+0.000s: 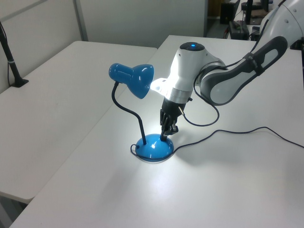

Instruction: Turn on the lamp

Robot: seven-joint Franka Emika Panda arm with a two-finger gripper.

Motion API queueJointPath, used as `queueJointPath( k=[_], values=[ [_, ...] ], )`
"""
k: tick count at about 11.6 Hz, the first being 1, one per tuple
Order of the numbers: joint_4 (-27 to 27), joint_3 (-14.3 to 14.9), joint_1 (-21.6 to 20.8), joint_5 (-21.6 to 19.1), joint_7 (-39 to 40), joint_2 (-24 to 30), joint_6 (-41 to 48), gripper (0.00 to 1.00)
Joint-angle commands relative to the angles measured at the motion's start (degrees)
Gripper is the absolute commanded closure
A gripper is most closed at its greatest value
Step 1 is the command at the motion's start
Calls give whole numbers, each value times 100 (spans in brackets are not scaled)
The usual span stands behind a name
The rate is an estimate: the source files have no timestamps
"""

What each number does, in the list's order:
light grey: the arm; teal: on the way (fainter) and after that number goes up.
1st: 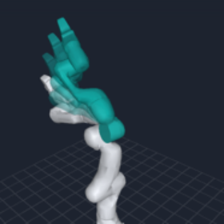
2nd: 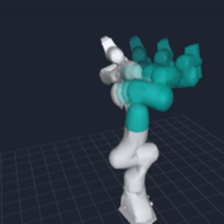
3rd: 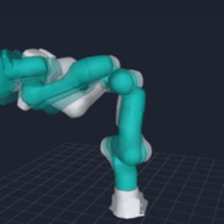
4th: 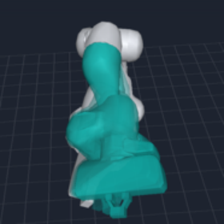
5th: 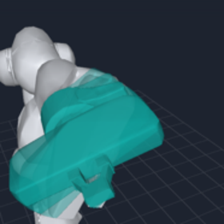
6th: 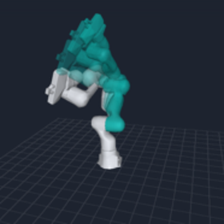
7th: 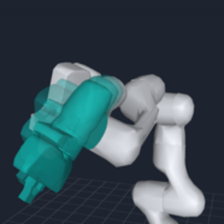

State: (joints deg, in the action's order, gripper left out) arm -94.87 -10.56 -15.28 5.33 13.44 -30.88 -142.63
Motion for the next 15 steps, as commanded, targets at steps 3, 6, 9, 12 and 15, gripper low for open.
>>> queueJointPath(
  k=[3, 6, 9, 12, 15],
  values=[
    [-170, -8, 103, -128, 54, 387, 59, 100],
    [-207, 53, 314, -120, -368, 924, 1935, 100],
    [-199, 97, 1076, -15, -821, 1573, 3378, 100],
    [-146, 115, 1711, 231, -1527, 2329, 4302, 100],
    [-155, 115, 2151, 171, -1985, 2920, 4499, 99]
  ],
)
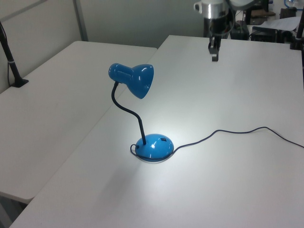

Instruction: Turn on the lamp

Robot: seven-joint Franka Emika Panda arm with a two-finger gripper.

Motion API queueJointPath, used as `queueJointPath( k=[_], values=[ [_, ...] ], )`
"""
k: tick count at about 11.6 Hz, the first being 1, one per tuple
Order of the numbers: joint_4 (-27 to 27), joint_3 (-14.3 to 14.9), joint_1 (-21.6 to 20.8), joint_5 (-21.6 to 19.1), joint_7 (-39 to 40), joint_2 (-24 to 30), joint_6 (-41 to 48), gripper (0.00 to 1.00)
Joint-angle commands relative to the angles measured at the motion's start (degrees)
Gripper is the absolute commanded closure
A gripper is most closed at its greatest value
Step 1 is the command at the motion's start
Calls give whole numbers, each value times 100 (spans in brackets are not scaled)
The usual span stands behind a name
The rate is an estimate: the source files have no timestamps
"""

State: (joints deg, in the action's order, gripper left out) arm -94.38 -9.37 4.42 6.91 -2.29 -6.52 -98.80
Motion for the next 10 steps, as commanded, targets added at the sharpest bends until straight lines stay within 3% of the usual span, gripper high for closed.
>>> queueJointPath(
  k=[1, 2, 3, 10],
  values=[
    [-203, -4, 209, 4, -517, 538, 124, 94],
    [-195, -4, 217, -5, -701, 547, 116, 60],
    [-186, 5, 218, -5, -825, 538, 107, 1],
    [-142, 22, 218, -32, -817, 529, 107, 0]
  ],
)
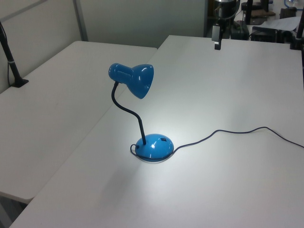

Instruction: Turn on the lamp

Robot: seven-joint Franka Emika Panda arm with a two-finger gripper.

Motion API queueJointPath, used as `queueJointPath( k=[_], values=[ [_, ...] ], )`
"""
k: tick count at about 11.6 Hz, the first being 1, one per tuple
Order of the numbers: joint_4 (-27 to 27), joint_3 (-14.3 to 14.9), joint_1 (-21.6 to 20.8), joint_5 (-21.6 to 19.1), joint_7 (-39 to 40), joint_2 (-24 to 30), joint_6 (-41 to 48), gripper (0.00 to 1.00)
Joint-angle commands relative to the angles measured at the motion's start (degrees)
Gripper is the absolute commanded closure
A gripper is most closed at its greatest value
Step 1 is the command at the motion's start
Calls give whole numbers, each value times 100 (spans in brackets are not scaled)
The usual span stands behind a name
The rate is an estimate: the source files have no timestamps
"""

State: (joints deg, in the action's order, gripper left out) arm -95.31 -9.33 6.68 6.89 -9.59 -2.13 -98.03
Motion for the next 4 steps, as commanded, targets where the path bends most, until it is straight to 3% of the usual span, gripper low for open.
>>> queueJointPath(
  k=[1, 4],
  values=[
    [-23, 28, -9, -29, -61, 90, 39, 0],
    [39, 72, -9, -47, -34, 64, 39, 0]
  ],
)
